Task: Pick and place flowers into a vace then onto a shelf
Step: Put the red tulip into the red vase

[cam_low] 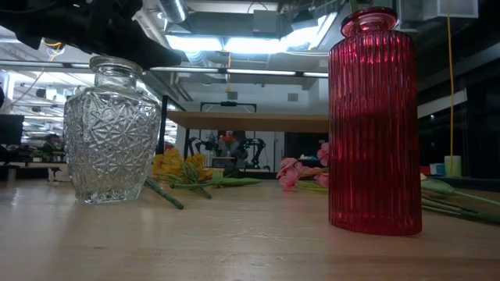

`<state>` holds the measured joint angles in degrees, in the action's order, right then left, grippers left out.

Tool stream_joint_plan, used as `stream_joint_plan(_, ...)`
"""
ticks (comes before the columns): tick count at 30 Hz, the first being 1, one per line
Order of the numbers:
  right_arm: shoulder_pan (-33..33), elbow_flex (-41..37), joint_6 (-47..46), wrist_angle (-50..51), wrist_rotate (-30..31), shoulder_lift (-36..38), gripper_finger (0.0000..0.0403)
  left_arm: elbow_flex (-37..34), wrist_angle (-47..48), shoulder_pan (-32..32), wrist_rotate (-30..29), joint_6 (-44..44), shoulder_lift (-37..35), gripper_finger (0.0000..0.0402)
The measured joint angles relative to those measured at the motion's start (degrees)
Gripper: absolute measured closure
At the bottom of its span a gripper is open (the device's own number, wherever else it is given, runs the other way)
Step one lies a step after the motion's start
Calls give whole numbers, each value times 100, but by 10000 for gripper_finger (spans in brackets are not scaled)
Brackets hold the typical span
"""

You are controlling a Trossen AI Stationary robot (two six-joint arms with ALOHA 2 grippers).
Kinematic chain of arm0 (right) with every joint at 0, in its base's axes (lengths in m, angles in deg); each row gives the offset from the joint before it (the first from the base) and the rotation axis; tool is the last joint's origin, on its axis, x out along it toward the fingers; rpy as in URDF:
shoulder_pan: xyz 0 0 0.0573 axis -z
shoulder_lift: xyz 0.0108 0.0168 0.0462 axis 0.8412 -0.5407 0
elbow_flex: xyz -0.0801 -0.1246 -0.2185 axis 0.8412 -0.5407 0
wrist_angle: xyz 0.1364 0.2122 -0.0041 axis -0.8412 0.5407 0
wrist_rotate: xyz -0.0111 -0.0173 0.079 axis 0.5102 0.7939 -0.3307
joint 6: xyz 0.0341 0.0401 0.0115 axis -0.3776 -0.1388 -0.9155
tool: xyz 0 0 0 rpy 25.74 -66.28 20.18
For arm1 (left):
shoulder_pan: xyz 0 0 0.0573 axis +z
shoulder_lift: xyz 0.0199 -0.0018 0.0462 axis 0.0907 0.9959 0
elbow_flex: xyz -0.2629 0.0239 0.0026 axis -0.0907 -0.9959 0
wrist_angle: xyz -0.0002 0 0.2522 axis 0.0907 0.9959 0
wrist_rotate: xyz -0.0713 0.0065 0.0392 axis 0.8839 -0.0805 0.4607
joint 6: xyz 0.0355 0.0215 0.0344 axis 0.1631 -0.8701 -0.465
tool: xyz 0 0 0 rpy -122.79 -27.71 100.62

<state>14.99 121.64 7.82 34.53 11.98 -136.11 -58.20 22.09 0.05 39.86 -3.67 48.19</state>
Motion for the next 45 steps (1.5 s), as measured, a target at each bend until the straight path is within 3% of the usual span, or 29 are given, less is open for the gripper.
stream_joint_plan(9, 28, -2, -109, 10, 308, -241, 403, -4, 2, -2, 40, 32, 0, 398)
stream_joint_plan(30, 50, -6, -176, 298, 299, -485, 403, -4, 4, -2, 54, 105, 0, 398)
stream_joint_plan(45, 284, -829, -437, -561, 284, -559, 403, -4, 4, -2, 55, 105, 0, 398)
